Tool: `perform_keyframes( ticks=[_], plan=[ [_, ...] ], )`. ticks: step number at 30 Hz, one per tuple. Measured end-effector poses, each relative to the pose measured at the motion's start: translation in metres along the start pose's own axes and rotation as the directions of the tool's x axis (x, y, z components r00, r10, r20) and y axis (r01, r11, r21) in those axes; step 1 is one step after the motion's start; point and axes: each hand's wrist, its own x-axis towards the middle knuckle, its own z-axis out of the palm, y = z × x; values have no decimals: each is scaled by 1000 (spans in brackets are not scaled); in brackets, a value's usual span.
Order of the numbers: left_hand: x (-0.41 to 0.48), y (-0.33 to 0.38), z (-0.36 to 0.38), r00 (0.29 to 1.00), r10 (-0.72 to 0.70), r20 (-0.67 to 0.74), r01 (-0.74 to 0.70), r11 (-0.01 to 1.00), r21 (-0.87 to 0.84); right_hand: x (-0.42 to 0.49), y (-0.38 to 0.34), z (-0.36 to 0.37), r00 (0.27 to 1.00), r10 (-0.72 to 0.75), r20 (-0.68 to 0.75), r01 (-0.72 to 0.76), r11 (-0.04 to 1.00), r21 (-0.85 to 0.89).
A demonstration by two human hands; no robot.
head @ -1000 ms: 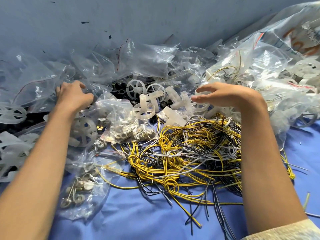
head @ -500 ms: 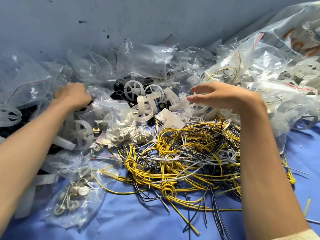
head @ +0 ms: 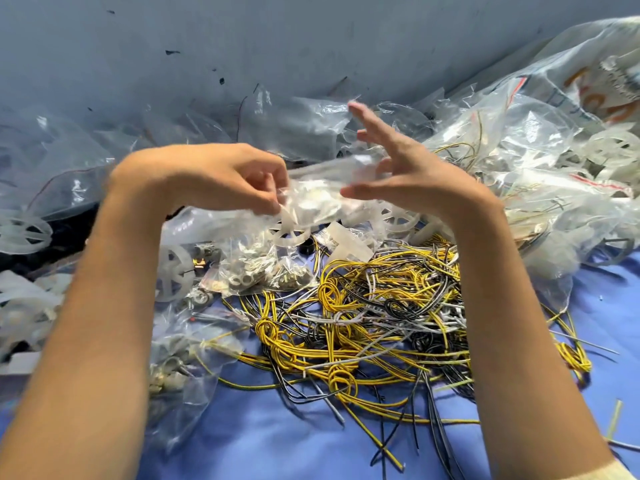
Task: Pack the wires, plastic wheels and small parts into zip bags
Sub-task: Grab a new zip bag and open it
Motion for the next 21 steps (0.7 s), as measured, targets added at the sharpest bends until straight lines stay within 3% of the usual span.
perform_keyframes(
  ticks=[3,7,13,21],
  plan=[
    [-7,0,6,996,71,-62,-80,983,-163,-4,0,-1,998,-30,-49,29,999,-17],
    [-11,-4,8,988,78,-135,-88,993,-75,-2,4,2,994,26,-106,-26,1000,2],
    [-22,-8,5,990,113,-88,-115,993,-24,-1,14,9,958,147,248,-151,988,0],
    [-16,1,14,983,158,95,-165,984,71,9,13,30,891,218,398,-246,969,21]
  ],
)
